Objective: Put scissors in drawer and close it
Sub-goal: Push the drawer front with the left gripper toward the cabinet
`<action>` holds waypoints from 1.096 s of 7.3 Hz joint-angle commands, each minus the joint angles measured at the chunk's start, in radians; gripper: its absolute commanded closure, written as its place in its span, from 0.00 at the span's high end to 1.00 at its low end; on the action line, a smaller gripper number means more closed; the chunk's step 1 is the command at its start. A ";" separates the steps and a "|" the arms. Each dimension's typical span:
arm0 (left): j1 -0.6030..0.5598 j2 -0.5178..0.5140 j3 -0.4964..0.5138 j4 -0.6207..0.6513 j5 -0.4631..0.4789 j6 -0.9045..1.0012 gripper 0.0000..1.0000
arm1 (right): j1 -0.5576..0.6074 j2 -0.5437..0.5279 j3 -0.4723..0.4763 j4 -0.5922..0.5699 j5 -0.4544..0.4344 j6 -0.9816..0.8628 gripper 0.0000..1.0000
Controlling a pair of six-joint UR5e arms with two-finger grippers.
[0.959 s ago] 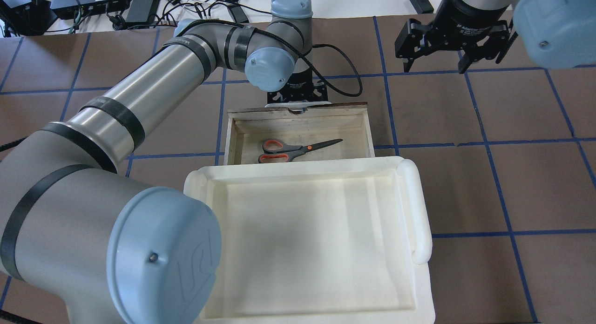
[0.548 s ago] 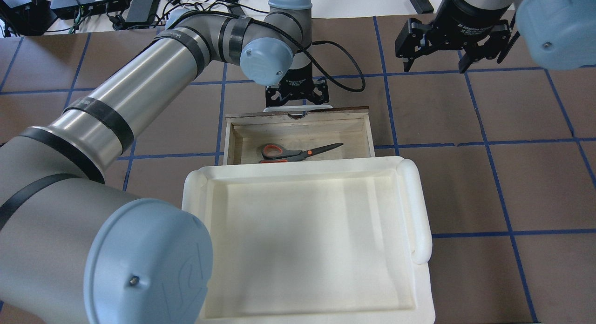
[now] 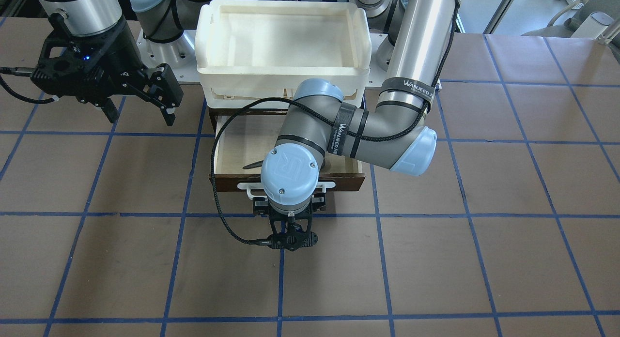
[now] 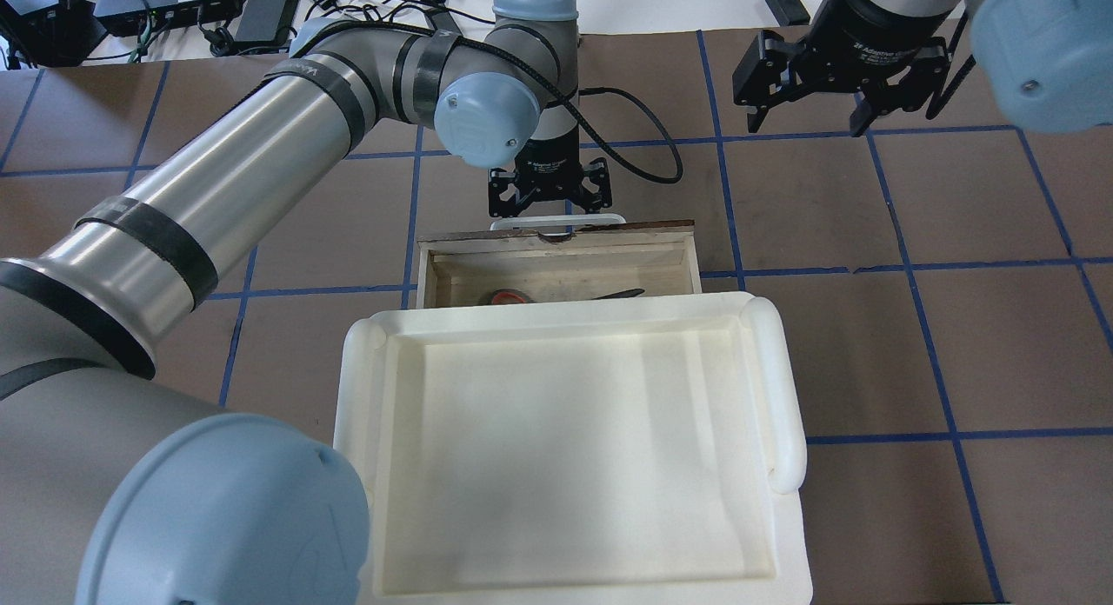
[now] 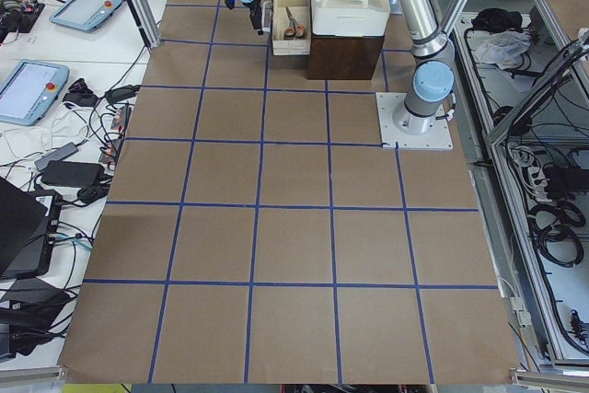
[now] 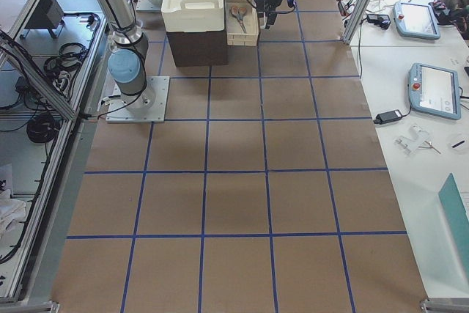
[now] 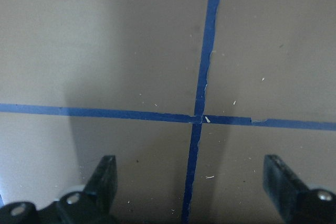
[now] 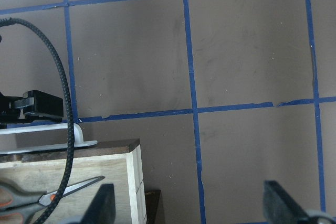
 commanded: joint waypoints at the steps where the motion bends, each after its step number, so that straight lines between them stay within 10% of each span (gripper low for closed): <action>1: -0.001 0.055 -0.052 -0.020 -0.018 0.005 1.00 | 0.000 0.000 0.001 0.001 -0.003 0.001 1.00; 8: -0.038 0.164 -0.189 -0.127 -0.008 -0.011 1.00 | -0.005 0.001 0.007 0.001 -0.012 0.002 1.00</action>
